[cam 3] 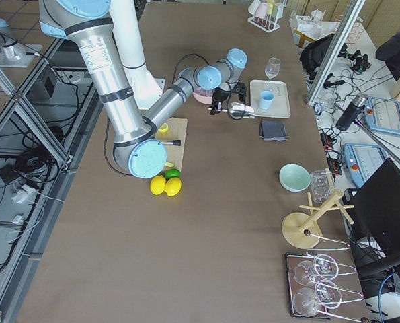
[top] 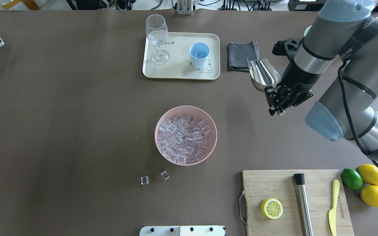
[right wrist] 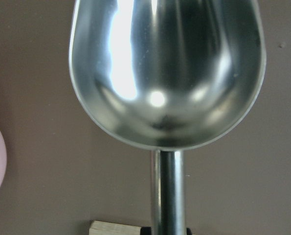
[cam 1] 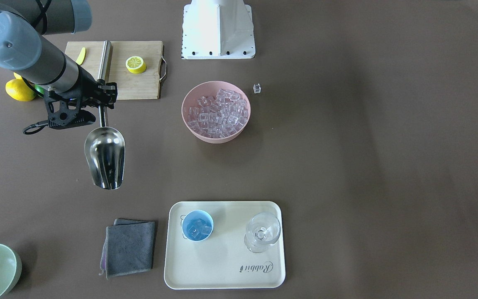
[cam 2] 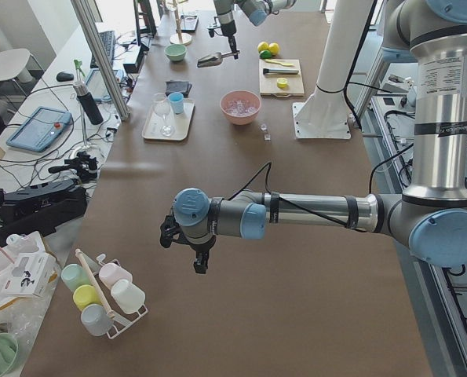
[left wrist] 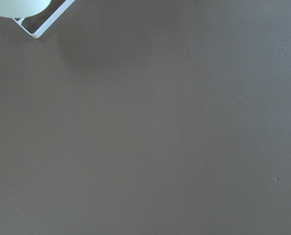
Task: Put ice in cup with scoop
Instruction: 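Carry the empty scoop back and lower it onto the table with the right gripper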
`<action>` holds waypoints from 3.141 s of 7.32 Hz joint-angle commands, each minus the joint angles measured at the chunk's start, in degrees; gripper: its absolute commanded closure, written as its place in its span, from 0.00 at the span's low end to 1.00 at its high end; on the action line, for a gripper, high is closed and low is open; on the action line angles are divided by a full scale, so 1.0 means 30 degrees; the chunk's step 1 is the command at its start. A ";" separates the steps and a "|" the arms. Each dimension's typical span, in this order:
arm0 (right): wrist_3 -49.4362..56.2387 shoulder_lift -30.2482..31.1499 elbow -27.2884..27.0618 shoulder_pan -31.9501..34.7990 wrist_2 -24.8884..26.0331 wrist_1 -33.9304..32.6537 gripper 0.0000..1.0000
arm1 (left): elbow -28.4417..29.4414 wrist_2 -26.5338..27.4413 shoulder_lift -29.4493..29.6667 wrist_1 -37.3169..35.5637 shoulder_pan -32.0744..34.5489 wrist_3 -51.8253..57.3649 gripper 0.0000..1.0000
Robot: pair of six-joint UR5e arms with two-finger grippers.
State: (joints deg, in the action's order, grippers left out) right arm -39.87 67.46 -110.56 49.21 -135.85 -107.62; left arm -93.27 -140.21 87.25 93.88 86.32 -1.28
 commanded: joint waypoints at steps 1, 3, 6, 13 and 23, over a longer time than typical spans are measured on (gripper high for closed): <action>-0.0885 0.2409 -0.0736 -0.1310 0.2267 0.0189 1.00 | 0.0210 0.0651 0.0036 -0.0004 -0.0151 0.0047 0.02; -0.2519 0.3610 -0.0590 -0.1899 0.2857 0.1669 1.00 | 0.0210 0.0654 -0.0051 -0.0034 -0.0036 0.0047 0.02; -0.6067 0.4642 -0.0062 -0.2950 0.4054 0.5928 1.00 | -0.0547 0.0624 -0.0052 -0.1577 -0.0063 0.0076 0.02; -0.7744 0.5932 0.0875 -0.4450 0.4003 0.9975 1.00 | -0.0757 0.0654 -0.0022 -0.1850 -0.0210 0.0105 0.02; -0.4573 0.7303 -0.1434 -0.2118 0.3946 0.9332 0.00 | -0.0435 0.0947 0.0007 -0.1821 -0.0210 0.0105 0.02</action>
State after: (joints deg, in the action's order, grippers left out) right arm -60.76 86.94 -112.22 38.46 -123.68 -78.82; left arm -94.67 -137.37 87.28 88.42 85.69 -0.97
